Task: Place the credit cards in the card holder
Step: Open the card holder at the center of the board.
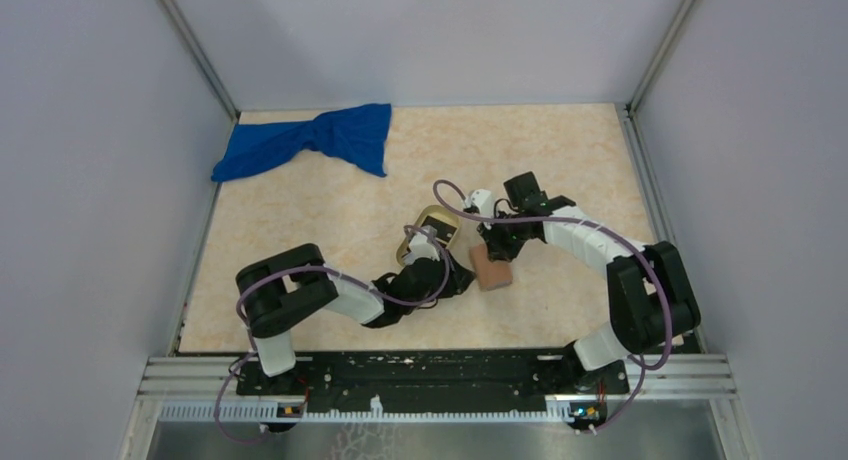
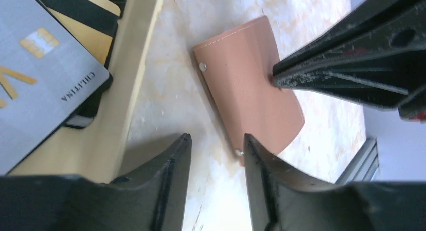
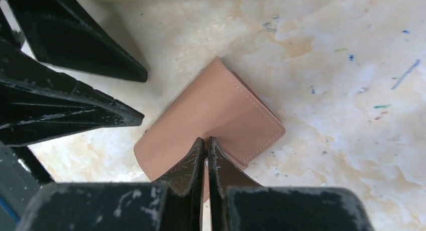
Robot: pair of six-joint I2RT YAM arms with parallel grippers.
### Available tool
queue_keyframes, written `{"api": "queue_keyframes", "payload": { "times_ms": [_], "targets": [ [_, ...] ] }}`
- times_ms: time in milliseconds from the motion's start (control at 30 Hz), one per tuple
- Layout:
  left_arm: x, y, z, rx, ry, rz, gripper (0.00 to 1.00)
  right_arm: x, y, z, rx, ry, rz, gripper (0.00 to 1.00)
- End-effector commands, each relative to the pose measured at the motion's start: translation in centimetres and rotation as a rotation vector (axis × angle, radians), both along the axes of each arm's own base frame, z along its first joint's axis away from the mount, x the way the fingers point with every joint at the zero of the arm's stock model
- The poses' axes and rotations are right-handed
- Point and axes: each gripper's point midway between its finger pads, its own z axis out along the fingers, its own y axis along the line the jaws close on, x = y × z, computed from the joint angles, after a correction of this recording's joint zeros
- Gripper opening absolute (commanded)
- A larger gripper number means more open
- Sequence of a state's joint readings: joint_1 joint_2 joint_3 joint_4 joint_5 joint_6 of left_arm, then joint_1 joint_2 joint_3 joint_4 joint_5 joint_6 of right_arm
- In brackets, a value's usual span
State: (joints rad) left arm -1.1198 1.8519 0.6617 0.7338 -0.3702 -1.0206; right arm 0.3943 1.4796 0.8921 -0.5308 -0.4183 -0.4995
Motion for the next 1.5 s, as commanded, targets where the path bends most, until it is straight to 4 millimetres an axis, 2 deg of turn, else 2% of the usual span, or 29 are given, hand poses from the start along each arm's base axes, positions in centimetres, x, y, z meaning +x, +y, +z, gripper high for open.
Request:
{"api": "queue_keyframes", "payload": {
  "times_ms": [0,67,167,200,267,367,433,533,800,900,1033,1200,1267,1367,1467],
  "targets": [
    [-1.3,0.2,2.1,-0.03,-0.118,-0.133,0.55,-0.3,1.7,1.9,0.082,-0.007,0.133,0.0],
    [-1.7,-0.1,2.7,-0.04,-0.151,-0.177,0.61,-0.8,1.9,2.0,0.094,-0.005,0.187,0.0],
    [-2.4,-0.9,2.7,-0.065,-0.147,-0.226,0.61,-1.3,1.8,1.7,0.09,0.005,0.216,0.0],
    [-2.5,-1.0,2.5,-0.071,-0.135,-0.231,0.59,-1.1,1.7,1.6,0.081,0.002,0.208,0.03],
    [-2.5,-1.2,1.9,-0.076,-0.103,-0.217,0.52,-0.6,1.4,1.9,0.066,-0.021,0.181,0.23],
    [-1.9,-1.1,0.5,-0.055,-0.047,-0.163,0.43,0.3,0.8,3.3,0.047,-0.104,0.119,0.43],
    [-1.8,-1.1,-0.4,-0.025,-0.014,-0.151,0.42,1.1,0.1,4.0,0.018,-0.165,0.069,0.49],
    [-1.5,-1.5,-1.1,0.017,0.023,-0.137,0.4,0.7,-0.5,3.4,-0.02,-0.162,0.049,0.52],
    [-0.9,-0.9,-2.4,0.049,0.08,-0.057,0.39,-1.1,-0.4,-0.2,-0.108,-0.053,0.099,0.49],
    [-0.9,-0.9,-2.7,0.059,0.086,-0.053,0.38,-1.2,-0.8,-0.7,-0.141,-0.048,0.096,0.47],
    [-0.8,-1.1,-3.0,0.06,0.093,-0.049,0.35,-1.4,-1.3,-1.2,-0.171,-0.031,0.094,0.38],
    [-0.9,-1.1,-3.1,0.06,0.099,-0.046,0.34,-1.7,-1.5,-2.0,-0.21,-0.011,0.101,0.36],
    [-0.9,-1.1,-3.1,0.061,0.098,-0.048,0.34,-1.6,-1.8,-2.4,-0.235,-0.007,0.098,0.3],
    [-0.8,-1.0,-3.2,0.065,0.095,-0.048,0.33,-1.4,-2.2,-2.4,-0.265,-0.013,0.084,0.14],
    [-0.8,-0.7,-3.5,0.075,0.095,-0.042,0.32,-0.6,-2.2,-1.3,-0.26,-0.056,0.061,0.01]
  ]
}}
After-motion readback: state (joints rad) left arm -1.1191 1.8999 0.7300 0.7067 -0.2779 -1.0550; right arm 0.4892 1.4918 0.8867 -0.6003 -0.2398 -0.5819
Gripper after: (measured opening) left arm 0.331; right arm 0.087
